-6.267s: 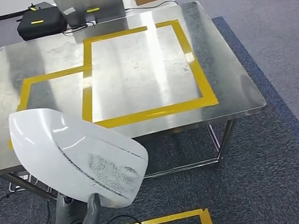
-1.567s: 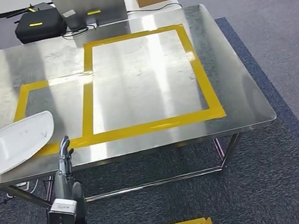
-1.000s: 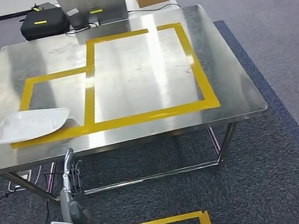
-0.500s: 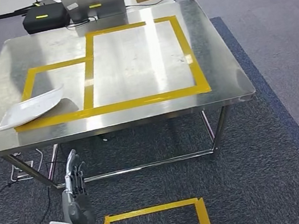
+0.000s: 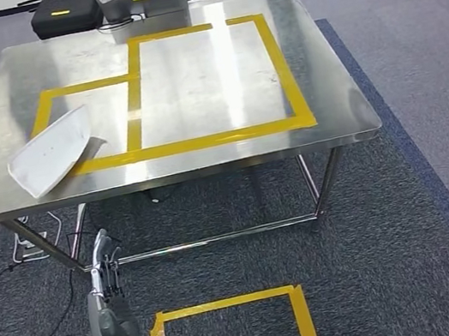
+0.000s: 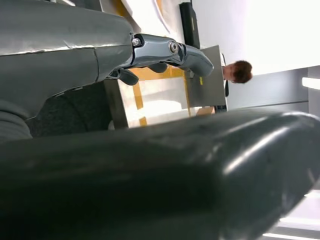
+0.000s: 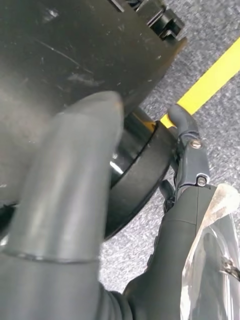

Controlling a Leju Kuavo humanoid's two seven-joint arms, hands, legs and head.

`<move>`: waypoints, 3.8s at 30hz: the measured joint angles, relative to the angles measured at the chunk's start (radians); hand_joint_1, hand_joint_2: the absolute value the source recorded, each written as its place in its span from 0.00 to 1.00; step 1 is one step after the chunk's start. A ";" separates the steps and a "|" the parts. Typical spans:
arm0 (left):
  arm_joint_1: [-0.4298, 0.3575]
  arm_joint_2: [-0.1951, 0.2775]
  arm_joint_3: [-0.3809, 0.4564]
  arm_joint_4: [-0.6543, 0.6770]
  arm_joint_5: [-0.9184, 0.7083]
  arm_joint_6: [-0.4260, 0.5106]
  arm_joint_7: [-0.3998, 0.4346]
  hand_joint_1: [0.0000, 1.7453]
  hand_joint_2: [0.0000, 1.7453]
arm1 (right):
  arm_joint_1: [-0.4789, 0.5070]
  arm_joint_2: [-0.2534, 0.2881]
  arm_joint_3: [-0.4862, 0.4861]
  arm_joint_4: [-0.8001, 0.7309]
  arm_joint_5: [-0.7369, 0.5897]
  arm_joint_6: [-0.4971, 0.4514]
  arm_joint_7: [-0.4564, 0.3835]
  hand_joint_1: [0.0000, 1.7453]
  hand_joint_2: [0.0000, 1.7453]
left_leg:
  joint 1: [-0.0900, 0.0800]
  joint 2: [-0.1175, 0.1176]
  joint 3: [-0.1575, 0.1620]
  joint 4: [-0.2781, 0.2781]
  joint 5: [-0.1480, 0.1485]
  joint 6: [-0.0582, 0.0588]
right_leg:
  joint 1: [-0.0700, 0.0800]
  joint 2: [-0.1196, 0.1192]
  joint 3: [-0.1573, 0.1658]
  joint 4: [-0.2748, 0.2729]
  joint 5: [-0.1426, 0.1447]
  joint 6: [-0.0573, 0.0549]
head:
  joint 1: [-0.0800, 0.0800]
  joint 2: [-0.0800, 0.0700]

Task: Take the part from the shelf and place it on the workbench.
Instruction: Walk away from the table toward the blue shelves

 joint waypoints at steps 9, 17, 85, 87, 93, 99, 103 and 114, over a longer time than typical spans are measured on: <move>-0.001 0.003 -0.003 -0.005 0.008 -0.005 0.000 0.00 0.00 | -0.003 -0.001 0.000 0.000 0.002 0.000 0.005 0.00 0.00 | -0.005 0.007 -0.028 0.002 0.025 0.026 | -0.001 0.002 -0.072 0.182 -0.072 0.011 | 0.006 0.000; -0.002 0.005 -0.003 -0.006 0.007 -0.016 0.000 0.00 0.00 | 0.000 0.001 0.000 0.000 0.006 0.007 0.005 0.00 0.00 | -0.011 0.003 -0.067 0.053 0.002 -0.011 | -0.004 0.002 -0.003 0.007 0.006 -0.023 | 0.004 0.000; -0.147 -0.061 0.697 0.815 -0.082 -0.199 0.148 0.00 0.00 | -0.002 -0.013 -0.065 -0.002 0.019 0.020 0.013 0.00 0.00 | 0.001 0.009 -0.109 0.260 -0.132 -0.025 | 0.003 0.029 -0.018 -0.007 0.031 -0.040 | 0.005 0.000; -0.172 -0.056 0.764 0.982 -0.152 -0.156 0.163 0.00 0.00 | 0.000 -0.012 -0.076 -0.002 0.016 0.020 0.015 0.00 0.00 | 0.001 0.003 -0.117 0.274 -0.111 -0.021 | 0.004 0.060 -0.020 -0.006 0.034 -0.042 | 0.005 0.000; -0.204 -0.041 0.855 1.347 -0.241 -0.153 0.326 0.00 0.00 | -0.003 -0.008 -0.105 -0.002 0.007 0.021 0.031 0.00 0.00 | 0.002 -0.087 -0.012 0.005 0.012 0.000 | 0.004 0.135 -0.037 0.005 0.039 -0.021 | 0.006 0.000; -0.218 -0.067 0.858 1.480 -0.292 -0.182 0.499 0.00 0.00 | -0.010 -0.005 -0.113 -0.002 0.032 0.014 0.060 0.00 0.00 | 0.004 -0.006 -0.013 -0.008 0.020 0.017 | 0.005 0.027 -0.147 0.193 -0.066 0.008 | 0.019 0.000; -0.219 -0.086 0.861 1.515 -0.302 -0.191 0.496 0.00 0.00 | -0.003 0.002 -0.112 -0.002 0.065 0.000 0.059 0.00 0.00 | 0.000 0.055 -0.015 -0.006 0.018 0.018 | 0.001 -0.001 -0.153 0.244 -0.064 0.016 | 0.020 0.000; -0.225 -0.095 0.862 1.542 -0.314 -0.177 0.482 0.00 0.00 | 0.001 0.008 -0.106 -0.003 0.105 0.001 0.084 0.00 0.00 | 0.000 0.018 -0.057 0.159 -0.102 -0.030 | 0.001 -0.005 -0.017 0.002 0.022 -0.041 | 0.010 0.000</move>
